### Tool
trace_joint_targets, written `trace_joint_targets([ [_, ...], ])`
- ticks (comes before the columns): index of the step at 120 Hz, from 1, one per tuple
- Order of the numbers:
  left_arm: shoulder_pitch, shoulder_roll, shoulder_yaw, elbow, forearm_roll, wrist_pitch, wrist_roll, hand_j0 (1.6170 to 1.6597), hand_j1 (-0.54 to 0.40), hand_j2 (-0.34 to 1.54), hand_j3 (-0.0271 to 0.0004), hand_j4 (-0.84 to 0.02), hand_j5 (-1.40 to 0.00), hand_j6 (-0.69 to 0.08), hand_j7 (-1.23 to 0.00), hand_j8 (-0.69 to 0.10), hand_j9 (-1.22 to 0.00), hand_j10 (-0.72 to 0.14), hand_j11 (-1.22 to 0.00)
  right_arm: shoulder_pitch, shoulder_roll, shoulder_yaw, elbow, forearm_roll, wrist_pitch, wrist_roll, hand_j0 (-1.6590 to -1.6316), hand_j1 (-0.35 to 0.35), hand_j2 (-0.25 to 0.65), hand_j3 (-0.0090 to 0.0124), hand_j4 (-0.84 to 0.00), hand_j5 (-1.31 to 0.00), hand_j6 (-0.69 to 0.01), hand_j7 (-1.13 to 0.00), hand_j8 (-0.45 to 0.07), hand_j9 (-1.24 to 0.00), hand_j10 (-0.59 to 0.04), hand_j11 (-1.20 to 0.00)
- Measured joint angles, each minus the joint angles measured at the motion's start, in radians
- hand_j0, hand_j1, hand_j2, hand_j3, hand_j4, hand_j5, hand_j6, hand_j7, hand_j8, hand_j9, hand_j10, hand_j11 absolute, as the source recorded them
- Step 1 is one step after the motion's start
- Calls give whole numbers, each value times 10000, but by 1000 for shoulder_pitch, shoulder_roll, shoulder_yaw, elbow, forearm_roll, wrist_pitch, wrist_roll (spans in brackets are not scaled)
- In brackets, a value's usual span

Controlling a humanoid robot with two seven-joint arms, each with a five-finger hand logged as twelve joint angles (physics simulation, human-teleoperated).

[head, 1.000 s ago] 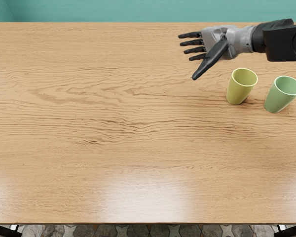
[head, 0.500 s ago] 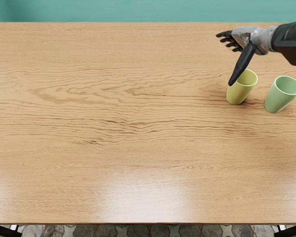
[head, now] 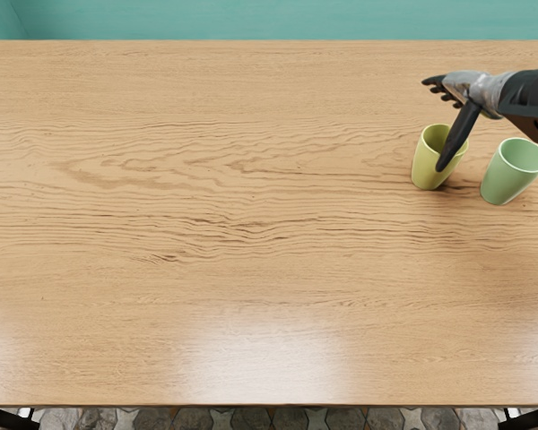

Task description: Pick up cup and place in cup with right hand

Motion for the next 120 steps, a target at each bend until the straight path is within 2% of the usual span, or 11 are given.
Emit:
trace_joint_targets([
  [20,0,0,0,0,0,0,0,16581,3357,25,-1,-121,-148,-123,-148,-122,-147,-120,-147,-1,4,-32,0,-1,-40,-2,-16581,-3491,9,0,-31,-5,-46,0,-36,-3,-25,-2],
  [50,0,0,0,0,0,0,0,16581,3357,25,-1,-121,-148,-123,-148,-122,-147,-120,-147,-10,9,-44,0,1,-72,-6,-16581,-3420,-3,0,-94,-86,-109,-81,-98,-85,-87,-83],
  [105,0,0,0,0,0,0,0,16581,3357,25,-1,-121,-148,-123,-148,-122,-147,-120,-147,-13,42,-74,-13,-2,-80,-7,-16581,-1989,-238,0,-1300,-1644,-1313,-1641,-1305,-1642,-1322,-1643],
  [120,0,0,0,0,0,0,0,16581,3357,25,-1,-121,-148,-123,-148,-123,-148,-120,-147,-13,43,-84,-15,-9,-85,-7,-16581,-1736,-275,0,-1555,-1902,-1548,-1923,-1564,-1899,-1070,-1926],
])
